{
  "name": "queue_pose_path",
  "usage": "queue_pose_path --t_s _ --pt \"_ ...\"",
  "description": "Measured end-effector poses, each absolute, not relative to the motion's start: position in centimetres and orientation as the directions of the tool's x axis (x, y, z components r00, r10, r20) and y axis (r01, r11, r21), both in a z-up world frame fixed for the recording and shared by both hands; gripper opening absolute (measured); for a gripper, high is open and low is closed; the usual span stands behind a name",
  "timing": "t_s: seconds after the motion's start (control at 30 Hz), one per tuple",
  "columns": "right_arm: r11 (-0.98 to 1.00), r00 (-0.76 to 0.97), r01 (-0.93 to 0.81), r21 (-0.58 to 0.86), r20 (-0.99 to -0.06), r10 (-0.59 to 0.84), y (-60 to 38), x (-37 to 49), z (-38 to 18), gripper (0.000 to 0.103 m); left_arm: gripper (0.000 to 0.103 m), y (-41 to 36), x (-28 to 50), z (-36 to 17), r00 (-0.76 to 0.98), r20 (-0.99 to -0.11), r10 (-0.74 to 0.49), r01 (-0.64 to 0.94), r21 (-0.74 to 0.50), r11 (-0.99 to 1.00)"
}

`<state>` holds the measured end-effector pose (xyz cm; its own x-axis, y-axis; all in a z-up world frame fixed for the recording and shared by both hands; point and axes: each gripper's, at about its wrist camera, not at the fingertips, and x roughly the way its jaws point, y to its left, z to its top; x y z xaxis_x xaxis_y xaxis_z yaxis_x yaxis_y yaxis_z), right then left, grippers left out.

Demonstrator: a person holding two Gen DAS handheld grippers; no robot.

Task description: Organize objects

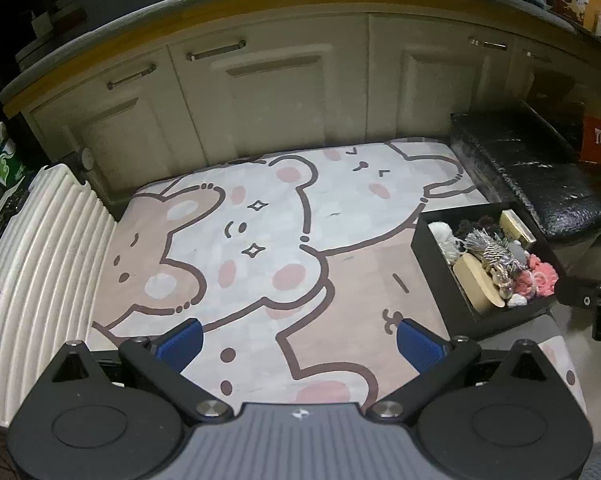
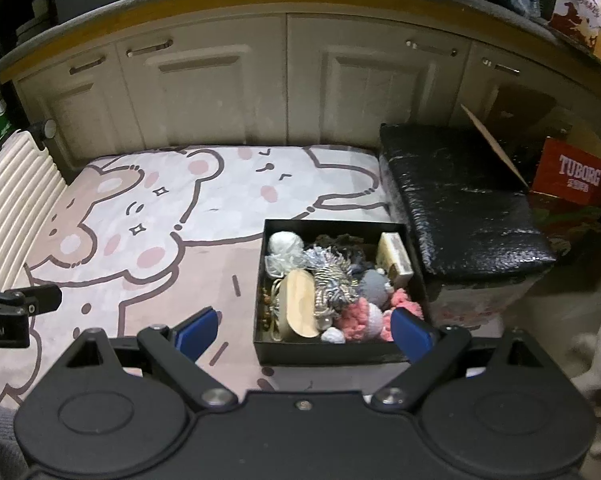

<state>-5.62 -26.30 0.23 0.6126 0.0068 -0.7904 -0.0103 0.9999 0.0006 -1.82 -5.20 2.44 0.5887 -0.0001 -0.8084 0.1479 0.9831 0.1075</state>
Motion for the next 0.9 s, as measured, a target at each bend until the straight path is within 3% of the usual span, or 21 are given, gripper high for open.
queue_pose_path --t_s 0.9 --pt "0.998 0.599 0.011 -0.063 -0.799 -0.057 -24.9 -4.9 0.0 0.094 0.102 -4.1 -1.0 1.7 0.553 -0.833 -0.01 0.132 0.076 0.988"
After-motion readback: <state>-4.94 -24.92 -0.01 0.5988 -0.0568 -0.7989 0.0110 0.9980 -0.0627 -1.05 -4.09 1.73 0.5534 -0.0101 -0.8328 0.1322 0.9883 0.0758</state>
